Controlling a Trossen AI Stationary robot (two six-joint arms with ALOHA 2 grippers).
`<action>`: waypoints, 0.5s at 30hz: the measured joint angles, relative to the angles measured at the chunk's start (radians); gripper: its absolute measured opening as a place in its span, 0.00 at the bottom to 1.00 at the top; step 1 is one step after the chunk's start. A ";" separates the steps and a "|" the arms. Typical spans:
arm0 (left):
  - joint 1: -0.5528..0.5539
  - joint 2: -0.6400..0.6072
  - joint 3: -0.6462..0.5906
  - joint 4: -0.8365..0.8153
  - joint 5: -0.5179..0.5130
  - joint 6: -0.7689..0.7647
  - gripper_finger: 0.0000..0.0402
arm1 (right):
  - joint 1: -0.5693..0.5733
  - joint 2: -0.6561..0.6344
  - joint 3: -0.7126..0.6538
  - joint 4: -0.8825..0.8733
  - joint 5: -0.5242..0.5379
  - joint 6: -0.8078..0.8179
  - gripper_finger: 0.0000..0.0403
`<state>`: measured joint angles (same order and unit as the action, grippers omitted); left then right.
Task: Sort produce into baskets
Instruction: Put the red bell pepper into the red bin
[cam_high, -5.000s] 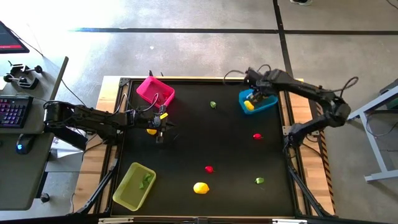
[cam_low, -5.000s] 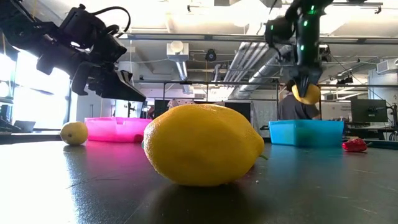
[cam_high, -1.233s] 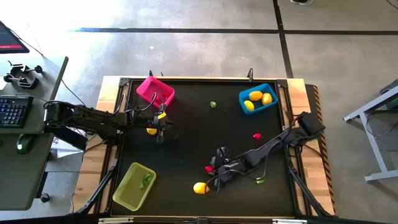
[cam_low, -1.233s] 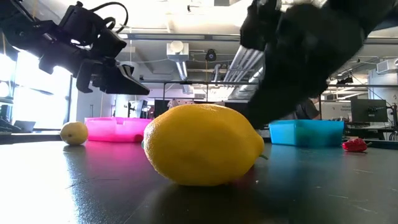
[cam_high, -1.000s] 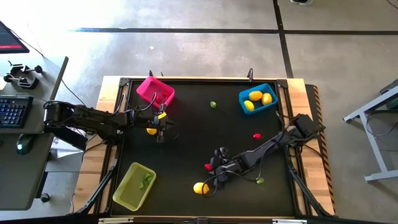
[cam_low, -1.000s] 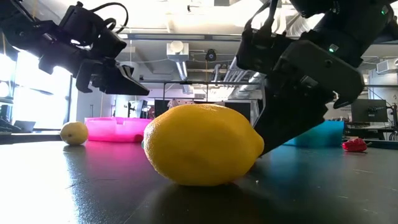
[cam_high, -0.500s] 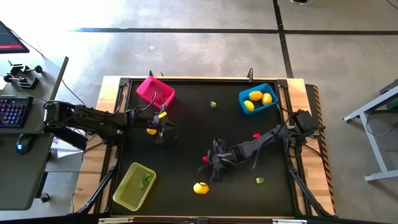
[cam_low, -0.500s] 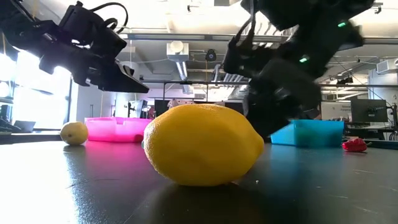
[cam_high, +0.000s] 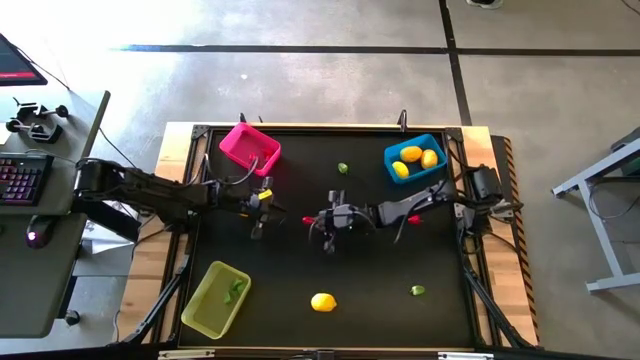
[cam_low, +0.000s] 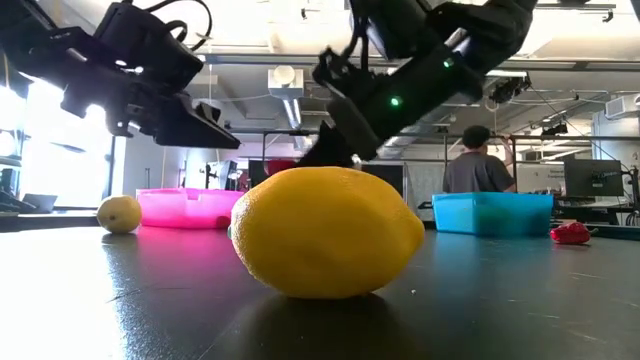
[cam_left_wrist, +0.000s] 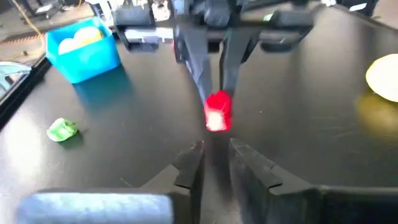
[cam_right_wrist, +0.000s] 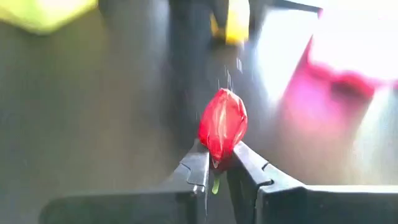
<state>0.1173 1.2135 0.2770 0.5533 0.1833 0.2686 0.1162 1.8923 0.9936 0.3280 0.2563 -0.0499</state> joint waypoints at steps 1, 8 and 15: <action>-0.008 0.016 0.007 0.000 -0.011 -0.003 0.18 | -0.004 0.000 0.000 0.034 -0.015 -0.033 0.05; -0.062 0.136 0.044 0.141 -0.042 -0.058 0.30 | -0.012 0.000 0.000 0.136 -0.056 -0.159 0.06; -0.088 0.170 0.063 0.148 -0.040 -0.058 0.31 | -0.012 0.000 0.000 0.144 -0.058 -0.161 0.06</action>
<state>0.0288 1.3834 0.3403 0.7018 0.1432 0.2104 0.1046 1.8919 0.9936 0.4719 0.1980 -0.2108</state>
